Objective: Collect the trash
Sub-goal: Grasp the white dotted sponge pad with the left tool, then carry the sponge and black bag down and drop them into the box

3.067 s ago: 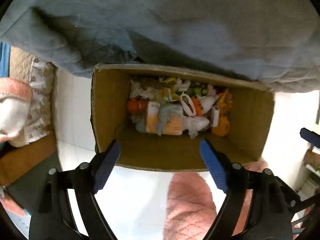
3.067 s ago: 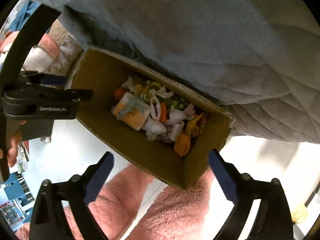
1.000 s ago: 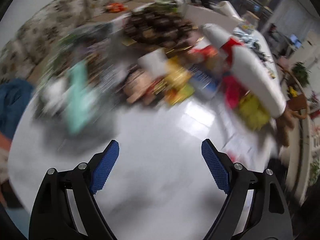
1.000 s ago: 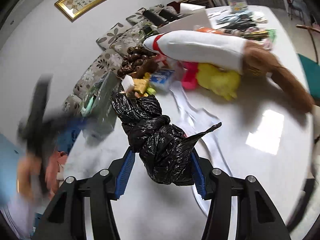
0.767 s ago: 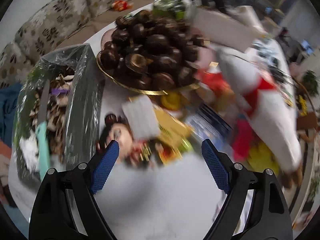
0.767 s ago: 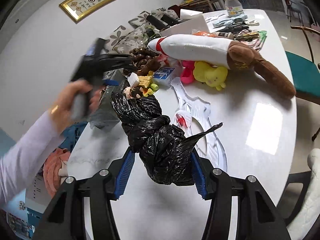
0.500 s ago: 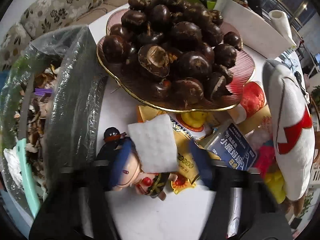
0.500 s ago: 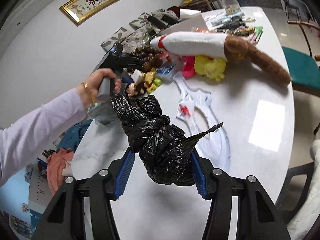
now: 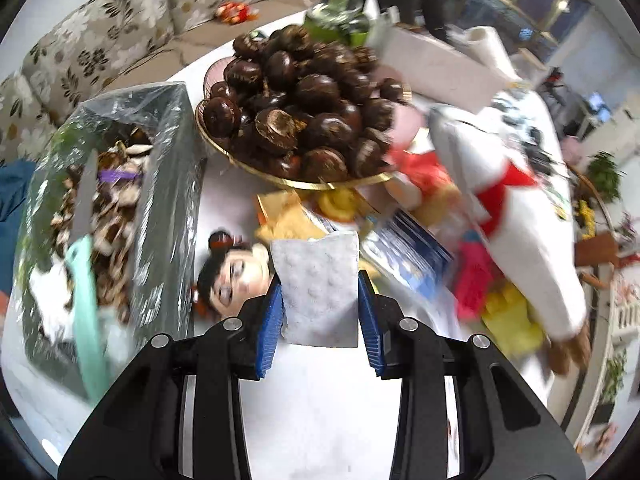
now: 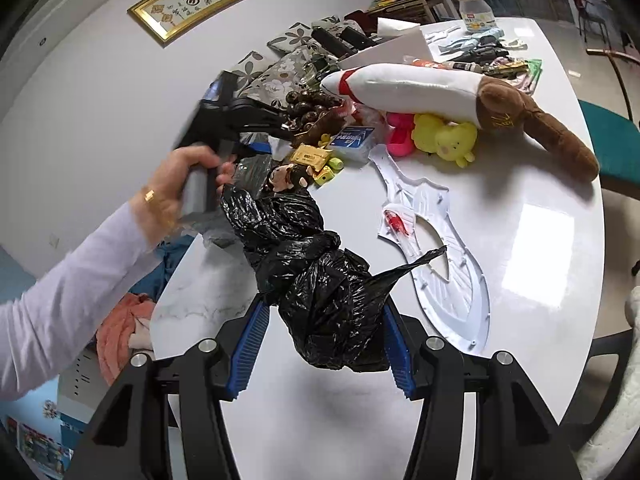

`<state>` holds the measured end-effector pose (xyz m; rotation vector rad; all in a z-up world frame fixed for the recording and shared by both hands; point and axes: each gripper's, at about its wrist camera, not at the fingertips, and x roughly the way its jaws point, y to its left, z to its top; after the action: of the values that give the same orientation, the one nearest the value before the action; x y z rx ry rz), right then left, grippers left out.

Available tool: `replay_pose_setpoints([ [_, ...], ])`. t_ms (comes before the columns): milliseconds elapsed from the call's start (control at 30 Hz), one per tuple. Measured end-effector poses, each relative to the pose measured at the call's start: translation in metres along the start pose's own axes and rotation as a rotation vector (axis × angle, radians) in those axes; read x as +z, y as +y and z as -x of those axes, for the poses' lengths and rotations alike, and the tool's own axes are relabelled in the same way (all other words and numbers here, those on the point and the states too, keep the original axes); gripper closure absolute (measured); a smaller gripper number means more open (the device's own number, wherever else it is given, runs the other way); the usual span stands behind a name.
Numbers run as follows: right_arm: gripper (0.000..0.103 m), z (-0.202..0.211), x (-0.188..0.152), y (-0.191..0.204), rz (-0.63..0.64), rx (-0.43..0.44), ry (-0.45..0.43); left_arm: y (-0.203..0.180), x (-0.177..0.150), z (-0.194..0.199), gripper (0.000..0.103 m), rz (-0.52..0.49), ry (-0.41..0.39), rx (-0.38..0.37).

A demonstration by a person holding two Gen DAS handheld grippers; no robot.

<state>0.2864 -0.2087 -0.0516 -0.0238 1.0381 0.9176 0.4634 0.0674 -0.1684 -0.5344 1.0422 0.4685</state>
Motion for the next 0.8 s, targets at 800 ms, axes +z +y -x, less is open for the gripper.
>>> replay_pose_setpoints([
  [800, 0.049, -0.012, -0.219, 0.197, 0.001, -0.039, 0.325, 0.224, -0.398, 0.201, 0.068, -0.122, 0.25, -0.248],
])
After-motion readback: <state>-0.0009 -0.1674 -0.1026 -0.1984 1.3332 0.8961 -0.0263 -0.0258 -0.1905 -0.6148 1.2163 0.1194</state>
